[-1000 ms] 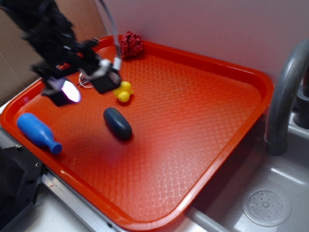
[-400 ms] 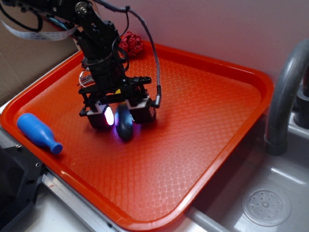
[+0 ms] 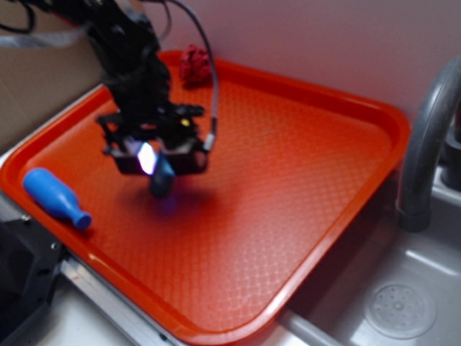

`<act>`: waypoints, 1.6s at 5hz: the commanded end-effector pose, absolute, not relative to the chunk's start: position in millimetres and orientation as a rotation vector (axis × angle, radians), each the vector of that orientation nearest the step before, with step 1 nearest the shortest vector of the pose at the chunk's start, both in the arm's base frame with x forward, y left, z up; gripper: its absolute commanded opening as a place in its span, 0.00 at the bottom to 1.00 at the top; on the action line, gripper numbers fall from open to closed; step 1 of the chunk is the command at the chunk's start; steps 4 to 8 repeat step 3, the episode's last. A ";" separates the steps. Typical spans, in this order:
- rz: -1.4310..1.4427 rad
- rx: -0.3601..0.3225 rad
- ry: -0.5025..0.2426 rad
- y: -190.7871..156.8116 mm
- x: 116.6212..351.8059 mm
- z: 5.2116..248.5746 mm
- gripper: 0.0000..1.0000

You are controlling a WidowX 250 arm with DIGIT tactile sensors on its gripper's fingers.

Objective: Grab the plastic pickle.

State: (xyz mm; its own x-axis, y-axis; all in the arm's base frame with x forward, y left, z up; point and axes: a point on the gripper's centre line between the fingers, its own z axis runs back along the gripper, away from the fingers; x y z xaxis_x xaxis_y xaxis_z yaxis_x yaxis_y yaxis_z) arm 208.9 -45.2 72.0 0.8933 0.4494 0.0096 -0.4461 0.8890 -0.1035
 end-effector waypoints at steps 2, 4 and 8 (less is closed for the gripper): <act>0.045 -0.049 -0.331 -16.5 185.8 217.4 0.00; 0.045 -0.022 -0.265 -25.8 191.0 207.5 0.00; 0.045 -0.022 -0.265 -25.8 191.0 207.5 0.00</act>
